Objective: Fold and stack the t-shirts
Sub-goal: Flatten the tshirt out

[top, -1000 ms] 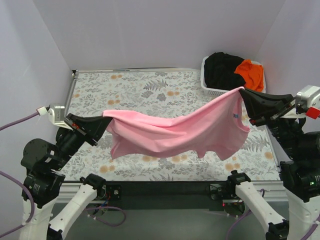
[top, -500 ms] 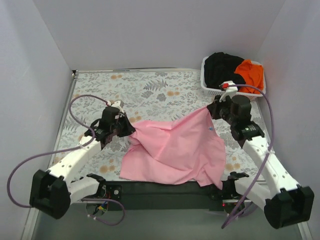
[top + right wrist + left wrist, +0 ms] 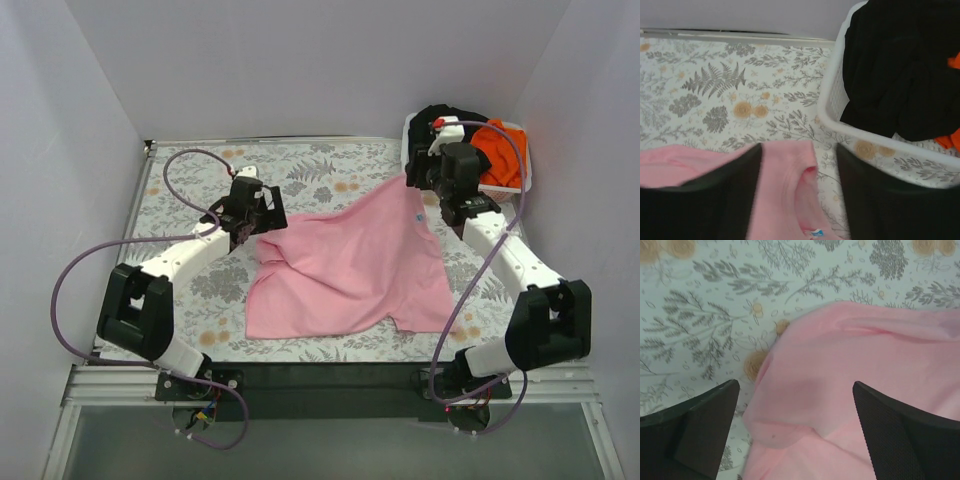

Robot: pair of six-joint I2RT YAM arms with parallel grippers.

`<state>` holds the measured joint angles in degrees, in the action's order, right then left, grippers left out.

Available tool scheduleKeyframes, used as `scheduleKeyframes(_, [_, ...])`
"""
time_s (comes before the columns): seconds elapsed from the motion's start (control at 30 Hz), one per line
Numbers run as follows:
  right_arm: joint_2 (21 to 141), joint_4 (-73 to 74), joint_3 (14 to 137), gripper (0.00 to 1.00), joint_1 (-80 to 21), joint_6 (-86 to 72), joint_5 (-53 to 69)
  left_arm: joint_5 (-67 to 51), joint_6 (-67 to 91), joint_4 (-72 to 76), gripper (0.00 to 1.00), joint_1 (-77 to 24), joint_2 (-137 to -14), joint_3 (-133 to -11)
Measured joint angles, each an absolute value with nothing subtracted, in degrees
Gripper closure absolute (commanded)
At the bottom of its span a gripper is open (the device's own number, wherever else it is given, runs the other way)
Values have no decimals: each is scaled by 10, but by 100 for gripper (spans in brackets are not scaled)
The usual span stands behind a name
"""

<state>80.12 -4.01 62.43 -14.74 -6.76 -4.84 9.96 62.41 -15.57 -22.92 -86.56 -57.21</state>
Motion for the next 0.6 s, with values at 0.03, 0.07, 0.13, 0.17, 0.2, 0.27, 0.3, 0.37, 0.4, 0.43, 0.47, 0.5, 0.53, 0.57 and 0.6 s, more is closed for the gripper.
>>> scheduleKeyframes(0.03, [819, -46, 640, 2, -146, -65, -53, 109, 626, -153, 3, -228, -874, -583])
scheduleKeyframes(0.07, [833, -47, 652, 2, -145, -61, -59, 120, 623, -150, 4, -227, -881, -594])
scheduleKeyframes(0.13, [849, -46, 659, 2, -143, -56, -67, 132, 620, -148, 3, -226, -881, -603])
scheduleKeyframes(0.17, [851, -41, 658, 2, -143, -56, -71, 135, 620, -148, 3, -224, -877, -604])
scheduleKeyframes(0.2, [851, -38, 653, 2, -142, -56, -76, 136, 620, -148, 4, -224, -869, -604])
scheduleKeyframes(0.27, [839, -41, 634, 2, -142, -56, -76, 128, 621, -133, 3, -225, -842, -589])
scheduleKeyframes(0.3, [827, -39, 618, 2, -142, -56, -75, 125, 624, -121, 3, -229, -820, -574])
scheduleKeyframes(0.37, [793, -45, 579, 5, -147, -58, -69, 114, 630, -99, 3, -243, -770, -535])
scheduleKeyframes(0.4, [775, -45, 559, 6, -152, -58, -66, 107, 635, -91, 3, -253, -746, -516])
scheduleKeyframes(0.43, [755, -47, 538, 6, -161, -60, -64, 99, 639, -78, 3, -262, -726, -498])
scheduleKeyframes(0.47, [738, -49, 519, 5, -176, -61, -64, 91, 644, -68, 3, -269, -713, -482])
scheduleKeyframes(0.5, [725, -50, 502, 4, -193, -62, -63, 76, 651, -53, 3, -276, -697, -461])
scheduleKeyframes(0.53, [716, -50, 488, 3, -215, -63, -62, 61, 658, -40, 3, -281, -684, -440])
scheduleKeyframes(0.57, [712, -52, 477, 3, -237, -66, -60, 46, 666, -29, 3, -283, -674, -419])
scheduleKeyframes(0.6, [712, -59, 466, 3, -258, -69, -58, 32, 673, -16, 3, -283, -668, -398])
